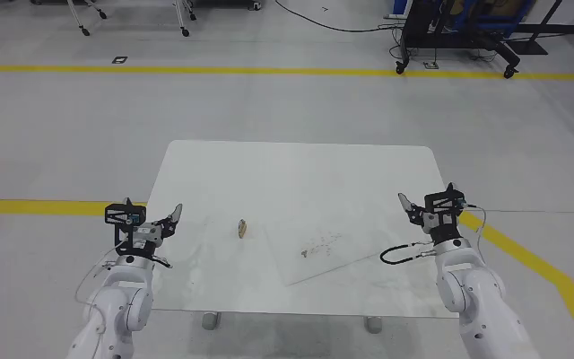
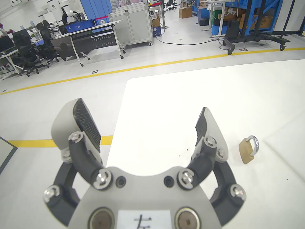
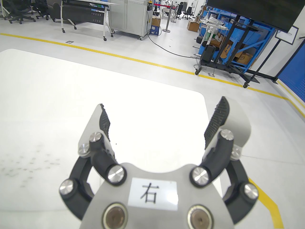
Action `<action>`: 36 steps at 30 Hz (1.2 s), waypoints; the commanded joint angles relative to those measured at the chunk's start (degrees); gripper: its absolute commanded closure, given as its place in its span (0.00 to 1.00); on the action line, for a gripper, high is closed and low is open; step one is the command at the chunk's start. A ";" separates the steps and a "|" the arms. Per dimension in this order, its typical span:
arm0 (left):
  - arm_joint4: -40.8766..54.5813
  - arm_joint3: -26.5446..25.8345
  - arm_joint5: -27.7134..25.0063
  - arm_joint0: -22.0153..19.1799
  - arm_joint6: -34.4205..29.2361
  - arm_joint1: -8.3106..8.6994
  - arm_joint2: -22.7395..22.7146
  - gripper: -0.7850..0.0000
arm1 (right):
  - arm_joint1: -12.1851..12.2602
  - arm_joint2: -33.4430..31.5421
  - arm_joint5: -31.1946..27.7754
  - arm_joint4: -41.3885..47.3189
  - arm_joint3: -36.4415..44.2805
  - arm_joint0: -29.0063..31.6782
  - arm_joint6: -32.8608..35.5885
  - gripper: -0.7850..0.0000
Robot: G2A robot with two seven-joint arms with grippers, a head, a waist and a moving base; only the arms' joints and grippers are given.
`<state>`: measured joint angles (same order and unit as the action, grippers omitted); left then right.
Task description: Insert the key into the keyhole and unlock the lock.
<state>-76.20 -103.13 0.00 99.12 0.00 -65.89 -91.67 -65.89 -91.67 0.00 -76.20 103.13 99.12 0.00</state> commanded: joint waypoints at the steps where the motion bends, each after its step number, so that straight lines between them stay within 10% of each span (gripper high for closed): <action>1: 0.00 0.00 0.00 0.00 0.00 0.00 0.00 0.00 | 0.00 0.00 0.00 0.00 0.00 0.00 0.00 0.00; 36: 0.00 0.00 0.00 0.00 0.00 0.00 0.00 0.00 | -1.00 14.30 -9.63 -6.27 -6.44 -11.05 8.65 0.00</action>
<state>-76.20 -103.13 0.00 99.12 0.00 -65.89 -91.67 -66.89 -77.37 -9.63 -82.47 96.70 88.07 8.65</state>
